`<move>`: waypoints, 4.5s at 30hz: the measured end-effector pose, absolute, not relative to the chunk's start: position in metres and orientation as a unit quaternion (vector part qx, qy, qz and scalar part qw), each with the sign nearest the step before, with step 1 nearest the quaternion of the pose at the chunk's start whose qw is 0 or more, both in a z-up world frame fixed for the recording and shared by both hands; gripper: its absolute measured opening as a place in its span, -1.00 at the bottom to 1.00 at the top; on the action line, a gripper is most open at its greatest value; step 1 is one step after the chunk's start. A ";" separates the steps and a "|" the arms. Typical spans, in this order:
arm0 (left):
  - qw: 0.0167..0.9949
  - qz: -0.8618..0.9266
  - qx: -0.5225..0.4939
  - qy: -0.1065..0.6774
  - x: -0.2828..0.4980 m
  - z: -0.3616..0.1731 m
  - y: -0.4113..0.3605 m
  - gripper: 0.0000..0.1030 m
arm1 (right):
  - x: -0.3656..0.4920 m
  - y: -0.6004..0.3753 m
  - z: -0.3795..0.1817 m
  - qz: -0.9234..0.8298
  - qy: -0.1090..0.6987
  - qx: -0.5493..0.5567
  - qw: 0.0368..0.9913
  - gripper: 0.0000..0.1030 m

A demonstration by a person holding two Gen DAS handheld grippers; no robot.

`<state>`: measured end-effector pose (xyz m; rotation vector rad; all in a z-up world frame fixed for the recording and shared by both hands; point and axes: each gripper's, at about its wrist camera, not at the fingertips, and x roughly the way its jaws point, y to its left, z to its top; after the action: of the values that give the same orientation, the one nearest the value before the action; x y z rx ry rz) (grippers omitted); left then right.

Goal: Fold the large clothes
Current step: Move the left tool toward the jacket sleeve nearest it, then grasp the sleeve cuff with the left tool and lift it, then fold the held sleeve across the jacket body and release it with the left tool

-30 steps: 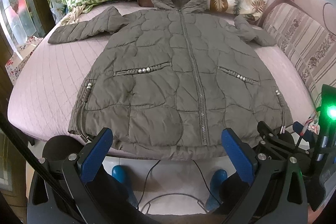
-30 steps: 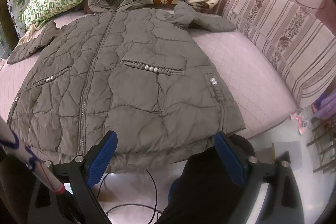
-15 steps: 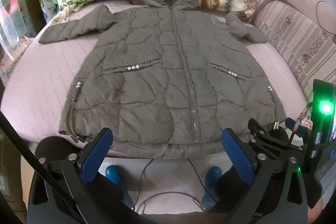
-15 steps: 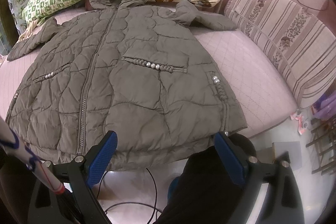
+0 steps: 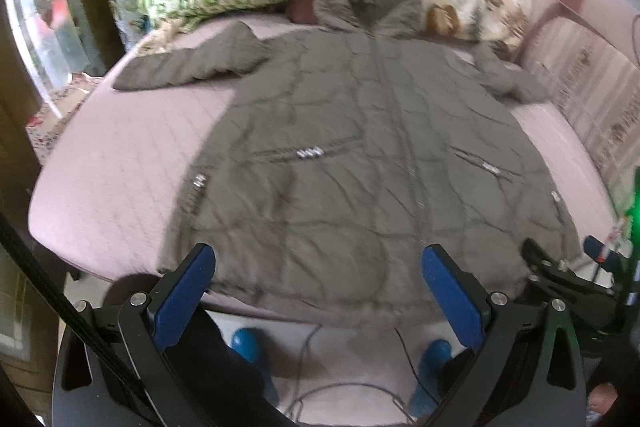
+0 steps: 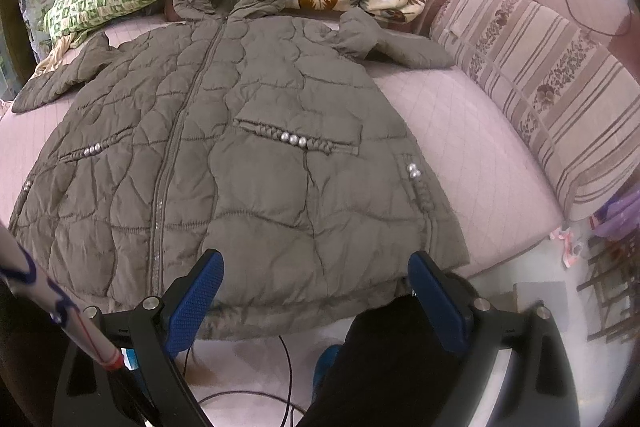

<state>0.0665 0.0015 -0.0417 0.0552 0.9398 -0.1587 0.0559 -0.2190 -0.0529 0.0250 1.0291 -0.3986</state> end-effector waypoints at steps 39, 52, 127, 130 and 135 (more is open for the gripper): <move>0.888 0.115 -0.015 0.445 0.207 -0.055 0.176 0.98 | 0.124 -0.180 -0.028 -0.174 0.462 -0.052 0.868 0.86; 0.878 0.134 -0.046 0.457 0.298 -0.080 0.238 0.82 | 0.146 -0.170 -0.047 -0.179 0.481 -0.061 0.856 0.86; 0.869 -0.124 -0.080 0.473 0.378 -0.053 -0.015 -0.75 | 0.124 -0.251 -0.089 -0.214 0.500 0.028 0.839 0.86; 0.857 -0.138 -0.055 0.494 0.361 -0.082 -0.054 -0.74 | 0.118 -0.257 -0.086 -0.215 0.495 0.036 0.841 0.86; 0.862 -0.124 -0.003 0.492 0.340 -0.107 -0.085 -0.61 | 0.110 -0.266 -0.078 -0.218 0.485 0.044 0.846 0.86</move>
<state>0.3401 -0.0845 -0.1073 -0.0060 1.0330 -0.2594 0.1100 -0.2655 -0.0776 0.0934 1.0229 -0.4598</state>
